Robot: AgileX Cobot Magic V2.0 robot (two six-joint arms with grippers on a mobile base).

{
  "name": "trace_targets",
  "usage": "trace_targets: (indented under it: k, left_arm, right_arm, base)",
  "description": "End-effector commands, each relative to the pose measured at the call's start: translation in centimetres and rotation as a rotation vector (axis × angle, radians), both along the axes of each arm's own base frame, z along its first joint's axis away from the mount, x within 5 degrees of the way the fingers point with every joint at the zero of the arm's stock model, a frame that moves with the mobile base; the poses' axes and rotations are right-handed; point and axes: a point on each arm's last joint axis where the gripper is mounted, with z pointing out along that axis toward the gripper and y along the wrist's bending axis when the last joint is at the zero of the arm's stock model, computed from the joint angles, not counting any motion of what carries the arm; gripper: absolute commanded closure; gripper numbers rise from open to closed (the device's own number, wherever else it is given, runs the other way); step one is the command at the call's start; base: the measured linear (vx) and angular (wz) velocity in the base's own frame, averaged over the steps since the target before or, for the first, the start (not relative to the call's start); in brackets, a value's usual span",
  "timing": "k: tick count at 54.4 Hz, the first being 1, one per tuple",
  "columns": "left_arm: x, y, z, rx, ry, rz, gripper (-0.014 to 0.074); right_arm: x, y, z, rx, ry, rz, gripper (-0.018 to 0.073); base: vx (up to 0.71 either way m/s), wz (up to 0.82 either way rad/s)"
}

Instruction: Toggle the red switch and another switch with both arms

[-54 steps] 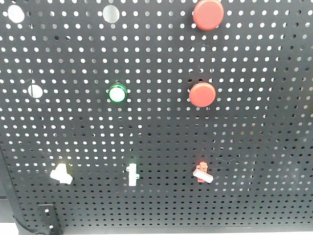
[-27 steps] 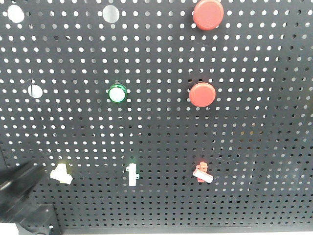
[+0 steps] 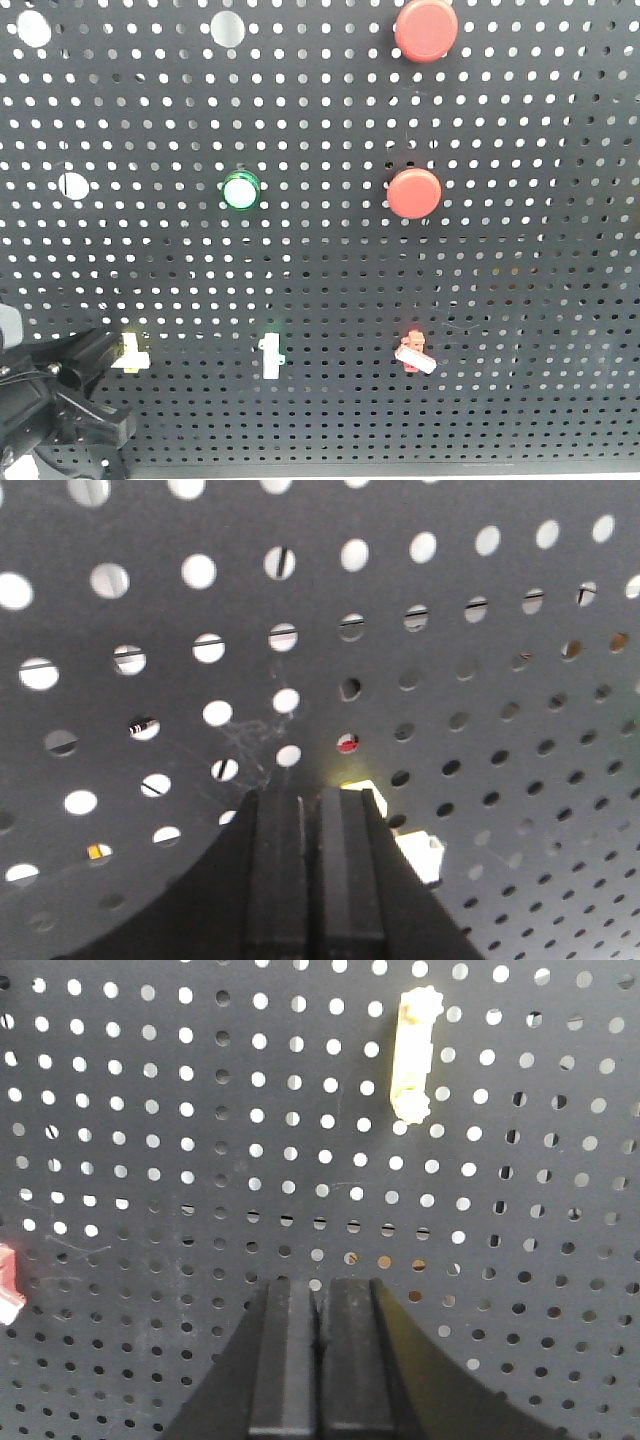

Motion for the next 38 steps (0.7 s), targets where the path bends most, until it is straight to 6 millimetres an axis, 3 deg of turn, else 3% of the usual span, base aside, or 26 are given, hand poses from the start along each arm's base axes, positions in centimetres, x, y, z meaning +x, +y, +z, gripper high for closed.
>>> trace_targets:
  k: [1,20,38]
  left_arm:
    - [0.0,-0.2,0.8,-0.019,-0.035,-0.005,0.0594]
    - [-1.4,0.4,-1.3,-0.097,-0.02,0.011,0.0594]
    - [-2.1,0.6,-0.5,-0.119,-0.074,0.009,0.0594]
  right_arm:
    - [-0.1,0.1,1.9,0.008,-0.115,0.014,0.0566]
    - [-0.1,0.1,1.9,0.008,-0.115,0.014,0.0566]
    - [-0.1,0.1,1.9,0.009,-0.115,0.015,0.0566]
  base:
    - [0.0,0.0]
    - [0.0,0.0]
    - [0.0,0.0]
